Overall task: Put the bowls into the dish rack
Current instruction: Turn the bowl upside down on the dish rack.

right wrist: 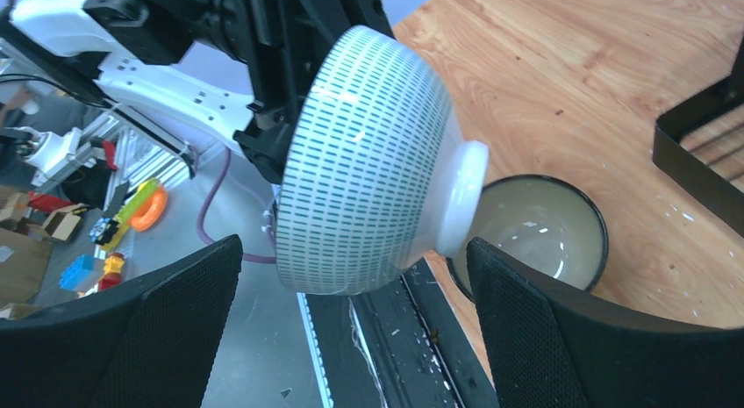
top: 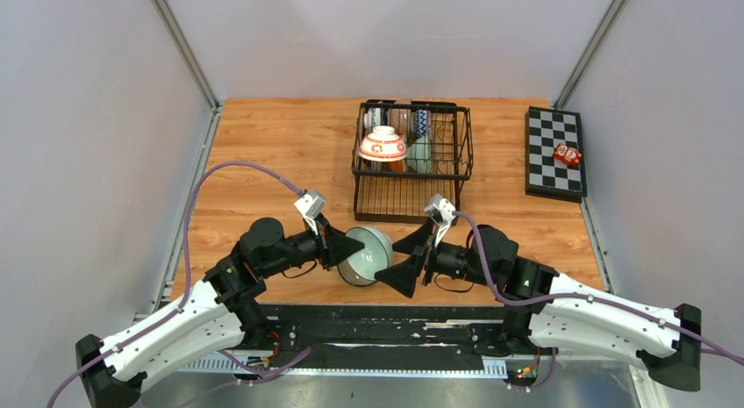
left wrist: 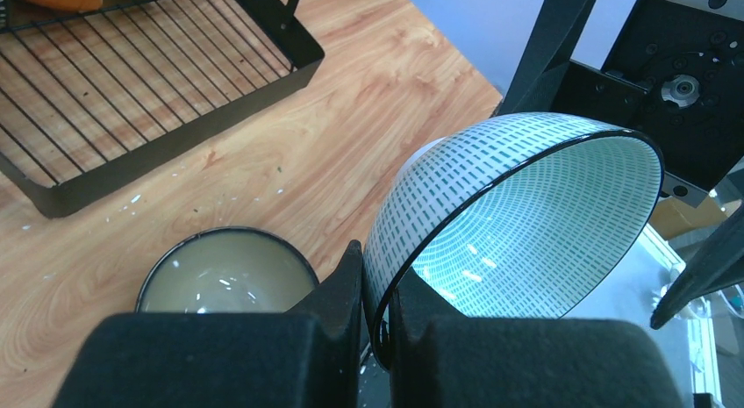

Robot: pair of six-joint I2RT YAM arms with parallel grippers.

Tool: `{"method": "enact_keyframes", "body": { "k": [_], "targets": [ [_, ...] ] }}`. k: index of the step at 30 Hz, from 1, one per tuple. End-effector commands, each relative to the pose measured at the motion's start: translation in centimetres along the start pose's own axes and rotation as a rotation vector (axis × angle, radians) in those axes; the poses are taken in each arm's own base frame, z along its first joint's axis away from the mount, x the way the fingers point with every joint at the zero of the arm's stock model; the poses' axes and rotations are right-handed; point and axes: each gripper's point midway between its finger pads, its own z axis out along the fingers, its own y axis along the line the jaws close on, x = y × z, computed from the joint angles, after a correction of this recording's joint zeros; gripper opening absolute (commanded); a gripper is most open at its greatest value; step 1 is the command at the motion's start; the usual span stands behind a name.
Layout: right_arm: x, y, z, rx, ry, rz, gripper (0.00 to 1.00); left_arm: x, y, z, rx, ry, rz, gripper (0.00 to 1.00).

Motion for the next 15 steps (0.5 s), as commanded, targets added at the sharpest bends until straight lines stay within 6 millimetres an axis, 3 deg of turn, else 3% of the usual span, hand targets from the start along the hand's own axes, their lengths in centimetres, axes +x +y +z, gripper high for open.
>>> {"method": "enact_keyframes", "body": {
  "k": [1, 15],
  "targets": [
    [-1.5, 1.9, -0.2, -0.101, -0.066, -0.002, 1.00, -2.5, -1.6, -0.1, 0.081, -0.106, 0.023, 0.00],
    [-2.5, 3.2, 0.1, -0.155, -0.082, -0.008, 0.97, -3.3, -1.8, 0.2, 0.081, -0.127, 0.008, 0.00]
  ]
}}
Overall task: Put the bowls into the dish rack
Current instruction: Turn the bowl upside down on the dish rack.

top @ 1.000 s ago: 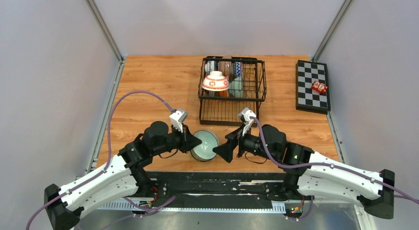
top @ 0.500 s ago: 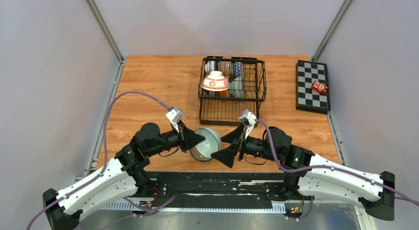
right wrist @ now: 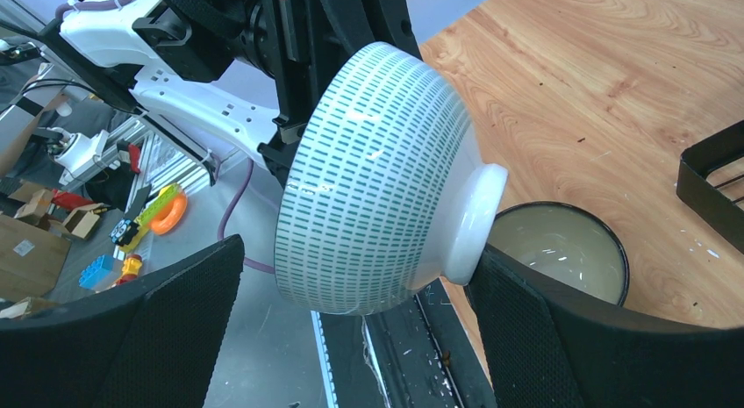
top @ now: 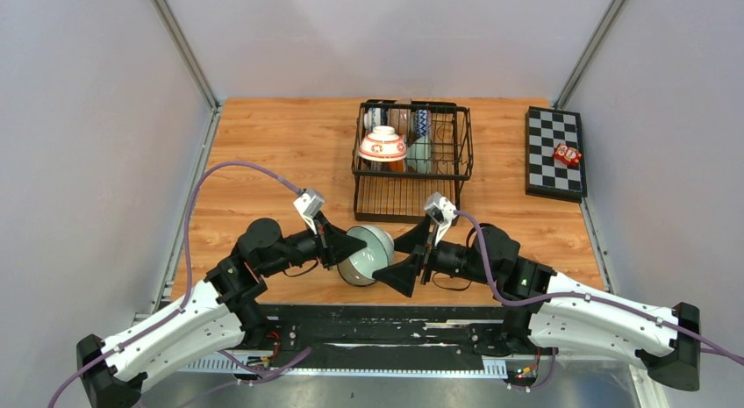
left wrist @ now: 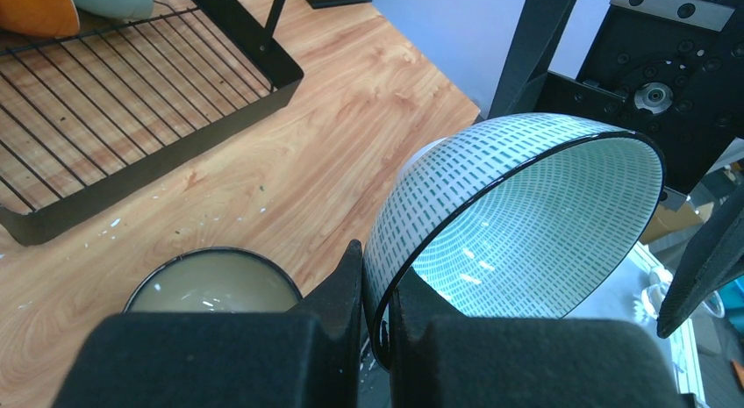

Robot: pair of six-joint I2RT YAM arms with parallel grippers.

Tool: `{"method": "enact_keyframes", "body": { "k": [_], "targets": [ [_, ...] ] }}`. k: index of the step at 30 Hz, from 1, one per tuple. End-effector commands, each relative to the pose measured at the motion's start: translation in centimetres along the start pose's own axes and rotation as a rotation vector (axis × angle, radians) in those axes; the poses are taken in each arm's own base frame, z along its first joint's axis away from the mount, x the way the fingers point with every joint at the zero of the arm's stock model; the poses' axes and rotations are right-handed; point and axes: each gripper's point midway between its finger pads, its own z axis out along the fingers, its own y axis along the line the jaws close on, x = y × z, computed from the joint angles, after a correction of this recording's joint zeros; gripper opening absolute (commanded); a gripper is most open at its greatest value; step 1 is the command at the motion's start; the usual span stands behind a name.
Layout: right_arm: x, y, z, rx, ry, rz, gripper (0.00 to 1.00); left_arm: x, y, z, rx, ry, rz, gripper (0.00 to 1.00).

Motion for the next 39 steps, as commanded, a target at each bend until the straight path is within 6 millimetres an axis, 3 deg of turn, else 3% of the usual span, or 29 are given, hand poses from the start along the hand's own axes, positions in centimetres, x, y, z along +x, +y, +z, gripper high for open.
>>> {"method": "enact_keyframes", "body": {
  "k": [1, 8, 12, 13, 14, 15, 16, 23, 27, 31, 39],
  "targets": [
    [-1.5, 1.7, -0.1, -0.075, -0.040, -0.004, 0.96, -2.5, -0.9, 0.2, 0.026, -0.080, 0.013, 0.00],
    [-1.9, 1.8, -0.1, -0.074, -0.049, -0.009, 0.89, -2.7, -0.5, 0.3, 0.004, -0.093, 0.010, 0.00],
    [-1.8, 1.7, 0.1, -0.072, -0.044, -0.013, 0.77, -2.7, -0.8, 0.4, 0.020, -0.091, 0.001, 0.00],
    [-1.7, 1.6, 0.2, -0.070, -0.040, -0.014, 0.67, -2.7, -0.9, 0.4, 0.027, -0.091, 0.000, 0.00],
    [-1.7, 1.6, 0.3, -0.069, -0.040, -0.014, 0.49, -2.7, -1.1, 0.4, 0.035, -0.089, -0.004, 0.00],
    [-1.7, 1.6, 0.4, -0.069, -0.042, -0.013, 0.20, -2.6, -1.2, 0.5, 0.041, -0.084, -0.006, 0.00],
    [-1.8, 1.5, 0.4, -0.067, -0.044, -0.011, 0.05, -2.6, -1.3, 0.5, 0.045, -0.081, -0.007, 0.00],
    [-3.0, 1.3, 0.0, -0.040, -0.087, -0.027, 0.03, -2.4, -1.2, 0.3, 0.039, -0.070, -0.013, 0.01],
    [-3.6, 1.1, -0.4, -0.015, -0.104, -0.046, 0.03, -2.3, -0.6, 0.2, 0.003, -0.063, -0.017, 0.27],
    [-4.3, 1.0, -0.9, 0.013, -0.107, -0.073, 0.03, -2.3, -0.3, 0.1, -0.024, -0.054, -0.024, 0.43],
    [-5.8, 0.3, -1.8, 0.084, -0.126, -0.124, 0.03, -2.7, -0.1, -0.3, -0.056, -0.052, -0.019, 0.60]
  ]
}}
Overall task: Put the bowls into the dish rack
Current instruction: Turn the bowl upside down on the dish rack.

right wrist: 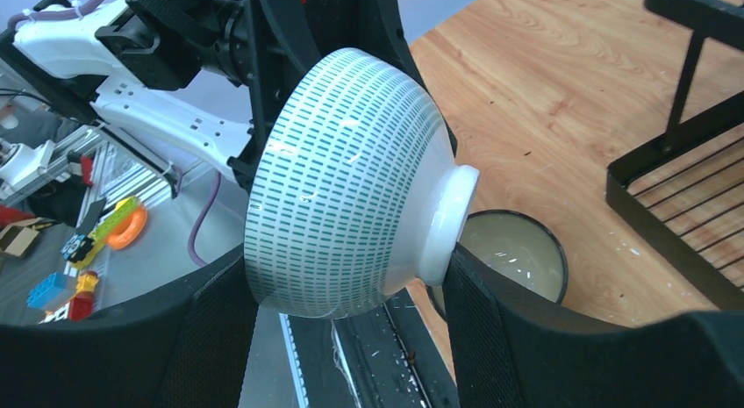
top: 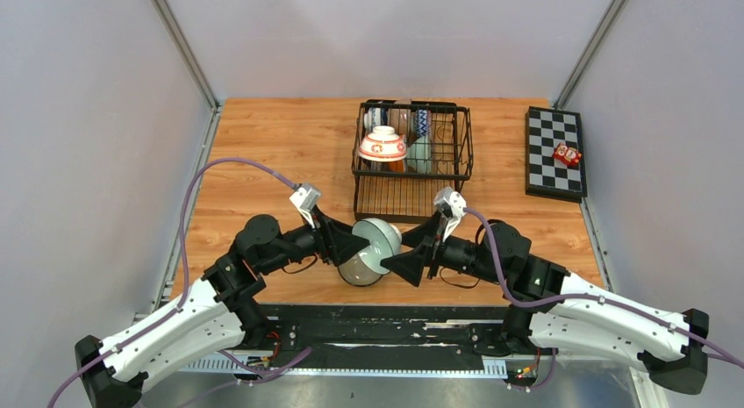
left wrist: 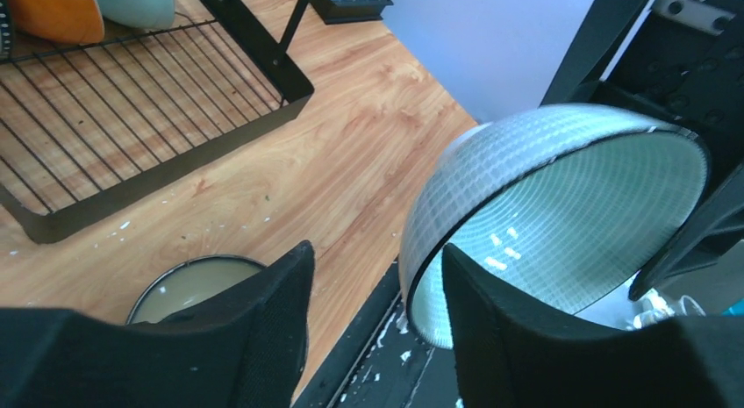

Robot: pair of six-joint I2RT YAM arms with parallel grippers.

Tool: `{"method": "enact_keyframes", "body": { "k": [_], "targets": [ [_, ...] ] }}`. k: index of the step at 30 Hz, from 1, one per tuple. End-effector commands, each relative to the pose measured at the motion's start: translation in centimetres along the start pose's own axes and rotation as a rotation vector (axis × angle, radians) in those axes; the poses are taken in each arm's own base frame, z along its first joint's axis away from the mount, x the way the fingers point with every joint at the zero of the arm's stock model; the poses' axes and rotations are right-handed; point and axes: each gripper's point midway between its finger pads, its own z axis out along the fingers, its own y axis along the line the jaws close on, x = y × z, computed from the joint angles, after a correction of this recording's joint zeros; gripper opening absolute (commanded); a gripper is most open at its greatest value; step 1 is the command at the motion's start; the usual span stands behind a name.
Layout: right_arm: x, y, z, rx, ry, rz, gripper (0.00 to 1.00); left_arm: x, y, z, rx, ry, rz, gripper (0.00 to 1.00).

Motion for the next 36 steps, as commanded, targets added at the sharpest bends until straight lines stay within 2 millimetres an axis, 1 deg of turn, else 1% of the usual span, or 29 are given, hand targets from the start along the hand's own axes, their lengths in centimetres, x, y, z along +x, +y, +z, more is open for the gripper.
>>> {"method": "enact_keyframes", "body": {
  "k": [1, 3, 5, 6, 7, 9, 10, 12, 15, 16, 20, 22, 23, 26, 30, 34, 36],
  "targets": [
    [-4.1, 0.6, -0.8, 0.022, -0.106, -0.063, 0.02, -1.4, -0.1, -0.5, -0.031, -0.022, 0.011, 0.62],
    [-4.5, 0.1, -1.0, 0.053, -0.106, -0.087, 0.03, -1.8, 0.2, -0.8, -0.066, -0.023, 0.018, 0.66],
    [-4.9, -0.4, -1.1, 0.088, -0.096, -0.124, 0.03, -2.8, 0.3, -1.4, -0.101, -0.042, 0.034, 0.70],
    [-5.5, -1.1, -1.2, 0.131, -0.106, -0.155, 0.03, -3.5, 0.3, -1.7, -0.118, -0.054, 0.041, 0.72],
    [-5.2, -1.8, -1.4, 0.167, -0.078, -0.176, 0.03, -4.0, 0.3, -2.0, -0.131, -0.061, 0.051, 0.74],
    [-6.1, -2.2, -1.6, 0.204, -0.079, -0.221, 0.02, -5.0, 0.1, -2.5, -0.157, -0.066, 0.064, 0.79],
    [-6.6, -2.5, -1.8, 0.226, -0.081, -0.243, 0.03, -5.1, 0.2, -2.8, -0.177, -0.049, 0.071, 0.82],
    [-7.7, -2.8, -2.1, 0.257, -0.082, -0.292, 0.02, -5.8, 0.3, -3.3, -0.211, -0.038, 0.091, 0.83],
    [-9.2, -3.7, -2.6, 0.331, -0.063, -0.374, 0.02, -6.7, 0.9, -4.2, -0.281, -0.034, 0.122, 0.92],
    [-9.7, -4.1, -2.8, 0.363, -0.050, -0.404, 0.03, -6.7, 1.2, -4.4, -0.301, -0.024, 0.133, 0.94],
    [-11.9, -6.0, -3.7, 0.505, -0.007, -0.537, 0.03, -6.8, 2.2, -5.4, -0.367, 0.001, 0.172, 0.97],
    [-12.5, -6.8, -3.8, 0.553, 0.023, -0.589, 0.03, -6.8, 2.5, -5.9, -0.387, 0.006, 0.193, 0.97],
    [-13.1, -7.0, -4.0, 0.576, 0.030, -0.611, 0.02, -6.8, 2.6, -6.1, -0.392, 0.011, 0.203, 0.98],
    [-14.2, -8.3, -4.5, 0.668, 0.086, -0.688, 0.02, -6.5, 2.5, -6.6, -0.384, 0.032, 0.231, 0.98],
    [-15.3, -10.2, -5.2, 0.803, 0.187, -0.795, 0.03, -5.9, 2.8, -7.1, -0.392, 0.070, 0.267, 1.00],
    [-16.8, -11.4, -6.2, 0.910, 0.247, -0.865, 0.02, -5.0, 3.1, -7.3, -0.391, 0.112, 0.294, 1.00],
    [-17.1, -12.0, -6.5, 0.946, 0.292, -0.899, 0.03, -4.4, 3.6, -7.4, -0.400, 0.135, 0.307, 1.00]
  ]
}}
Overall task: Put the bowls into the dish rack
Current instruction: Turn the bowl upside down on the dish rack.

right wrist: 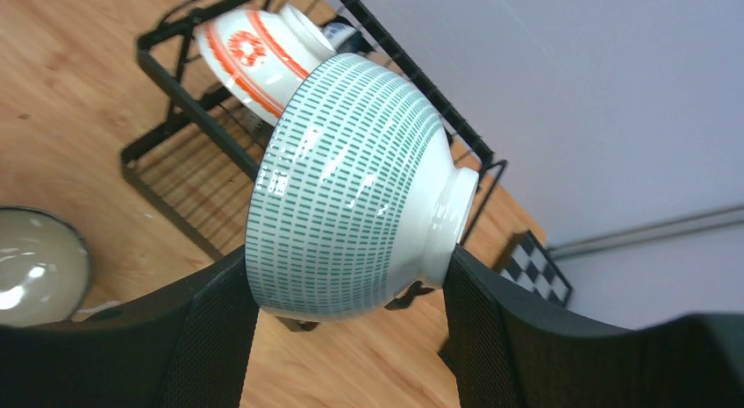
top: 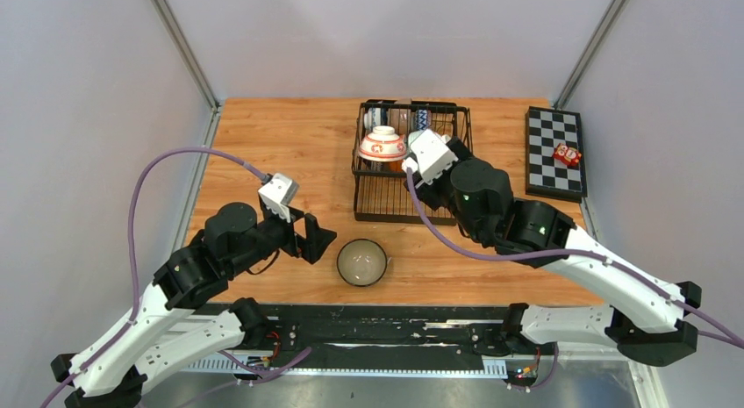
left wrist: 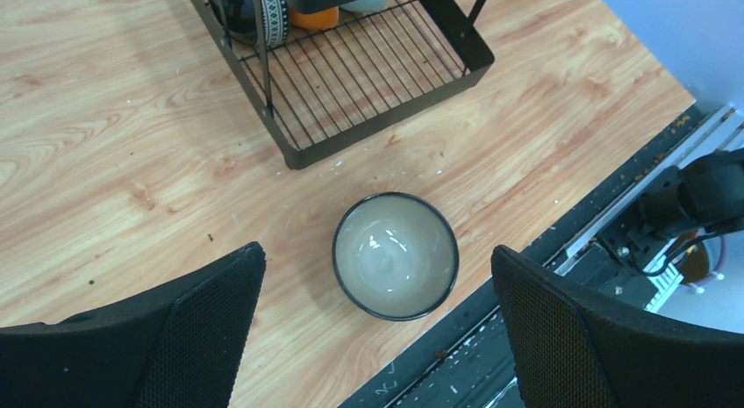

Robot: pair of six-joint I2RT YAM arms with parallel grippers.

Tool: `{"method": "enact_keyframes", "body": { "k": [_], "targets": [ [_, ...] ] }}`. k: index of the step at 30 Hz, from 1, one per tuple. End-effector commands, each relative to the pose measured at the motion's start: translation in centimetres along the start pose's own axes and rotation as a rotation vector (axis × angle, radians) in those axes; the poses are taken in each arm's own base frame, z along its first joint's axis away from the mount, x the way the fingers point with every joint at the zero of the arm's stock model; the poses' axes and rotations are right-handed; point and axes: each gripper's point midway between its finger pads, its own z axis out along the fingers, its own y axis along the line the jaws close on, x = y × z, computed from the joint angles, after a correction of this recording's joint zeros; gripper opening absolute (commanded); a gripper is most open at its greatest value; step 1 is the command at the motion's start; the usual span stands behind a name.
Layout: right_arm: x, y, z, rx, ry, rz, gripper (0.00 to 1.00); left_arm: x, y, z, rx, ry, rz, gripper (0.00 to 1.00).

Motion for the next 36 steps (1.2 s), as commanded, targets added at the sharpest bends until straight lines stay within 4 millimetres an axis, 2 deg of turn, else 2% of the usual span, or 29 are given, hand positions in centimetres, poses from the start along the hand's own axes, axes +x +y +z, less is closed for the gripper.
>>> {"method": "enact_keyframes", "body": {
  "k": [1, 5, 12, 16, 22, 27, 36],
  "targets": [
    [0.1, -4.7, -0.6, 0.175, 0.093, -0.146, 0.03, 1.0, 0.6, -0.4, -0.011, 0.039, 0.065, 1.00],
    [1.3, -5.4, 0.6, 0.223, 0.211, -0.299, 0.02, 2.0, 1.3, -0.4, -0.034, 0.063, 0.084, 1.00],
    [2.9, -4.0, 2.8, 0.130, 0.370, -0.478, 0.02, 3.3, 2.4, -0.3, -0.067, 0.063, 0.102, 1.00],
    [4.0, -4.3, 3.7, 0.134, 0.459, -0.555, 0.02, 3.9, 2.4, -0.1, -0.057, 0.048, 0.107, 1.00],
    [5.5, -4.3, 4.6, 0.103, 0.521, -0.591, 0.02, 4.2, 2.7, 0.0, -0.069, 0.042, 0.097, 1.00],
    [6.8, -3.5, 4.9, 0.050, 0.540, -0.591, 0.02, 4.1, 2.8, -0.3, -0.071, 0.027, 0.097, 1.00],
    [7.9, -2.9, 5.5, 0.012, 0.566, -0.596, 0.03, 3.9, 3.1, -0.6, -0.084, 0.014, 0.095, 1.00]
  ]
}}
